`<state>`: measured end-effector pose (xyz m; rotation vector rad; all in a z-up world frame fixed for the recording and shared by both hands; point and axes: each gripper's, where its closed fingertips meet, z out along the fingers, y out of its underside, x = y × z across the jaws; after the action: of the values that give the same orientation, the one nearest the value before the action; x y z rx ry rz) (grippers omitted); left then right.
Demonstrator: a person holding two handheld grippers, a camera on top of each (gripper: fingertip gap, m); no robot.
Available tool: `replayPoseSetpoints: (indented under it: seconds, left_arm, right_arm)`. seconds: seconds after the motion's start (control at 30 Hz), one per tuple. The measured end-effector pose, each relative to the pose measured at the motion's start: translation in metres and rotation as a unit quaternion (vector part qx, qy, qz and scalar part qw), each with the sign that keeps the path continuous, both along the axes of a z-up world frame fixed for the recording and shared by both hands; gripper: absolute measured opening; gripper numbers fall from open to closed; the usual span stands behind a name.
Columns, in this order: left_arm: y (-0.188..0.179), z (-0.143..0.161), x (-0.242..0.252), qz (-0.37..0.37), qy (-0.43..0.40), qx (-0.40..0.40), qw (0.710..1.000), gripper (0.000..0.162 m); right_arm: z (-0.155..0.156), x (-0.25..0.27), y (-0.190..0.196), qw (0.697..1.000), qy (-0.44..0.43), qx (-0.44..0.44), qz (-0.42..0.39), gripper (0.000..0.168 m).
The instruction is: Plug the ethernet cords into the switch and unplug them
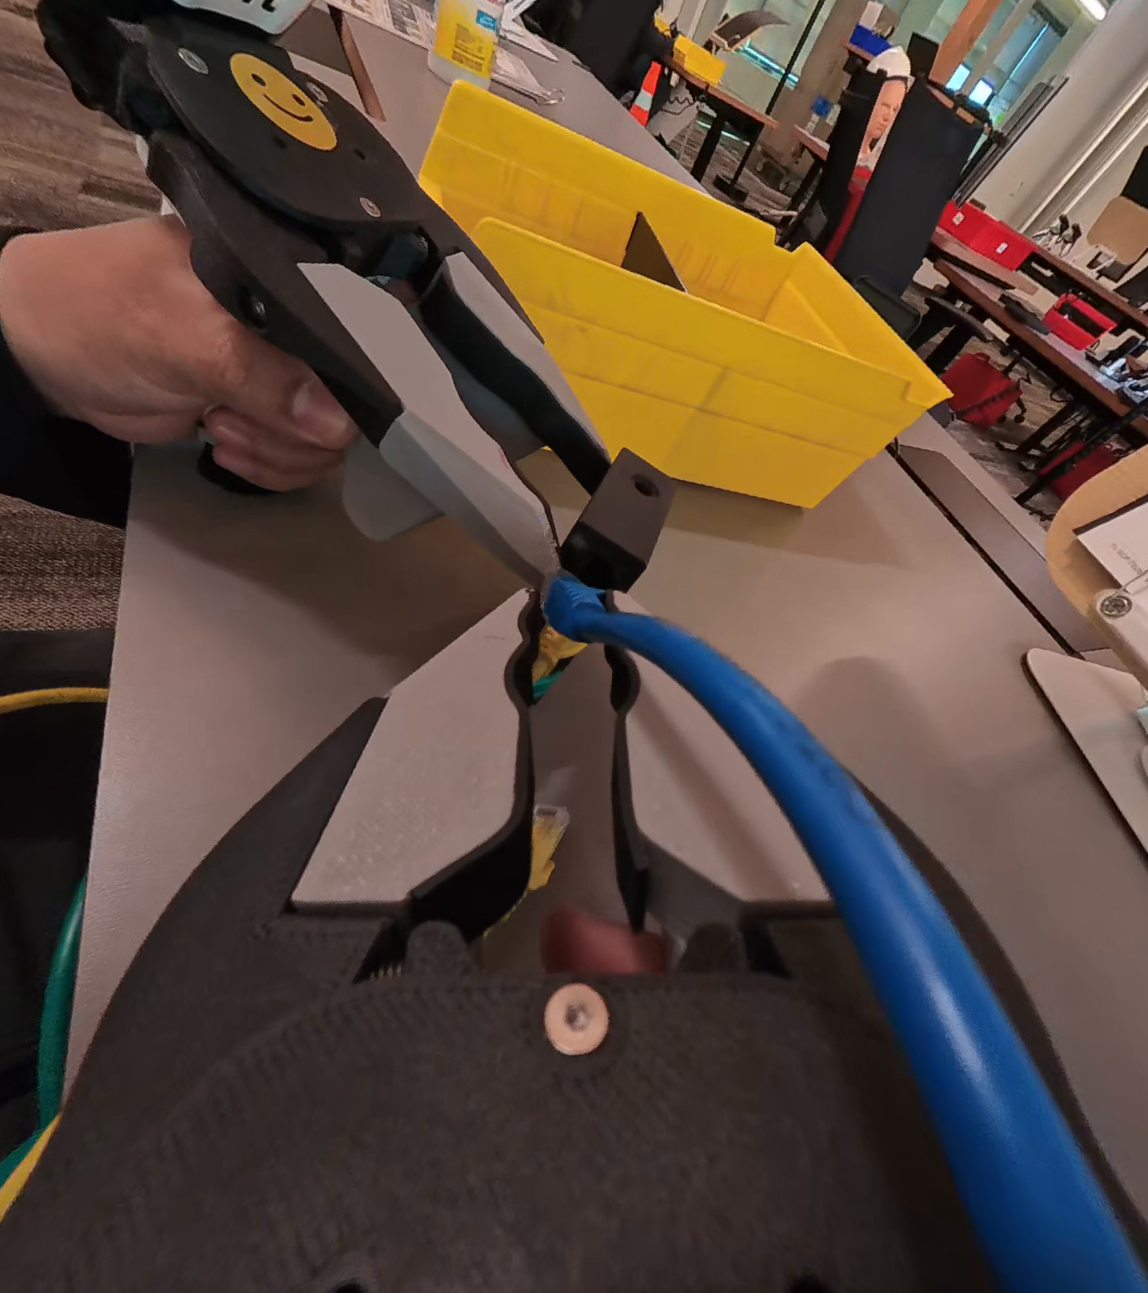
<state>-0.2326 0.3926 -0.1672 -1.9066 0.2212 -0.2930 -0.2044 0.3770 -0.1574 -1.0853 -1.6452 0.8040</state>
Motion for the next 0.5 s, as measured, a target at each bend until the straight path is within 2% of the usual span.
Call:
replayPoseSetpoints:
  seconds: [0.43,0.5]
  left_arm:
    - [0.0004,-0.0005,0.0004,0.002,0.008,0.0,1.0,0.054]
    - [0.0004,-0.0005,0.0,0.002,0.006,0.0,1.0,0.054]
  right_arm:
    - [-0.002,0.0053,-0.0016,0.997,-0.032,-0.063,-0.012,0.013]
    - [-0.0034,0.0068,0.0006,0.996,-0.043,-0.071,-0.018,0.019]
